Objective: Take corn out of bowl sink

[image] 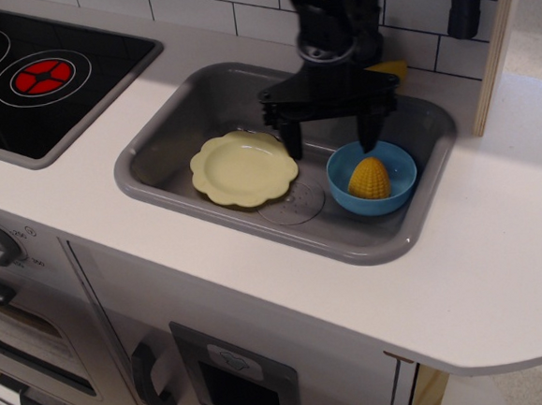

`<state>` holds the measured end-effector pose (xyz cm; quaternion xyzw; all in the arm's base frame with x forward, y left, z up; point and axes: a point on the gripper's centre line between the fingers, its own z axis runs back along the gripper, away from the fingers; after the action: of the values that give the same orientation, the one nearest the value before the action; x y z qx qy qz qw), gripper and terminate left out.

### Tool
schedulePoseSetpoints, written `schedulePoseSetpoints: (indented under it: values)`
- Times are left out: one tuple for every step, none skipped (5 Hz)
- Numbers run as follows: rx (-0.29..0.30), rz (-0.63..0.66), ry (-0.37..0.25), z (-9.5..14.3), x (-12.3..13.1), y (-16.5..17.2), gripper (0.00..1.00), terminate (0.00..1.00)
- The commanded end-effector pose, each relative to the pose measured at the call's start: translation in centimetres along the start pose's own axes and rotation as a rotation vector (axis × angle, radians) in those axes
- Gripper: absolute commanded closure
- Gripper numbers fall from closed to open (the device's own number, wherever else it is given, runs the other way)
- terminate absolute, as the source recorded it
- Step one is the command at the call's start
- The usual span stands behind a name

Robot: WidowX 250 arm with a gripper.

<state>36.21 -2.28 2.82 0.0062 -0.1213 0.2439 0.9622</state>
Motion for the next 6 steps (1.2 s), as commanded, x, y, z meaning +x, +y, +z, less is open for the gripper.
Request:
schedulePoseSetpoints:
  values:
    - [0.018, 0.003, -0.046, -0.1, 0.7, -2.0, 0.00, 0.00]
    - [0.033, 0.025, -0.040, -0.7, 0.5, -2.6, 0.00, 0.00]
    - [0.048, 0.022, -0.029, -1.4, 0.0, -3.3, 0.00, 0.00]
    - [0.050, 0.020, -0.031, -1.6, -0.2, -3.5, 1.00, 0.00]
    - [0.023, 0.022, -0.050, -1.2, 0.1, -3.7, 1.00, 0.00]
    - [-0.037, 0.032, -0.089, 0.5, 1.1, -3.8, 1.00, 0.00]
